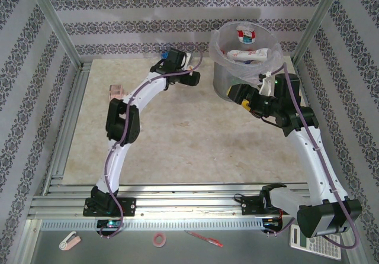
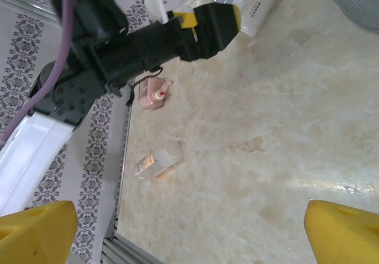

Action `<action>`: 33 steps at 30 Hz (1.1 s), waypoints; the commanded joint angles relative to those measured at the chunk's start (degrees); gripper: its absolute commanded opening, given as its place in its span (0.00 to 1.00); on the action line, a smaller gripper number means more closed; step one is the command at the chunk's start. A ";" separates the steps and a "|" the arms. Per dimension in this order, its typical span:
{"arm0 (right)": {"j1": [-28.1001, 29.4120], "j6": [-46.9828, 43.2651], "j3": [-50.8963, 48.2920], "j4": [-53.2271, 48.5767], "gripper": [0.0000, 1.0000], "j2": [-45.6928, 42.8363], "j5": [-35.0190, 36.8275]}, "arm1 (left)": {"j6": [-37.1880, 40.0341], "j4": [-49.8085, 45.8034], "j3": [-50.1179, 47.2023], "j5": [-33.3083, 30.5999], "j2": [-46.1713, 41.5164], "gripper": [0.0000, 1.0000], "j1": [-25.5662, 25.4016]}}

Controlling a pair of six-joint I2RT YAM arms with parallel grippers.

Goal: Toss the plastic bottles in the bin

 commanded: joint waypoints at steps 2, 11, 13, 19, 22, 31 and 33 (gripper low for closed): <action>0.75 -1.10 0.28 -1.19 0.98 0.45 -1.58 | 3.00 -15.31 17.30 -2.57 10.23 1.00 0.67; 0.77 -1.67 1.51 -2.70 0.98 1.86 -2.02 | 3.75 -12.10 25.04 -4.23 17.43 1.00 2.36; 0.82 -1.57 1.42 -2.89 0.98 2.05 -2.16 | 3.93 -11.11 25.19 -4.41 18.40 1.00 2.79; 0.90 -1.80 2.20 -3.00 0.98 2.84 -2.46 | 5.29 -9.04 26.18 -4.00 20.82 1.00 3.22; 0.99 -1.89 2.78 -2.74 0.98 3.57 -2.37 | 5.68 -8.50 26.11 -3.14 21.16 0.95 3.49; 1.77 -1.25 3.16 -1.00 0.98 4.35 -1.85 | 5.20 -10.12 25.26 0.44 20.42 0.48 4.35; 2.02 -1.02 3.09 -0.61 0.98 4.26 -1.60 | 5.42 -10.73 23.90 1.48 19.20 0.40 4.35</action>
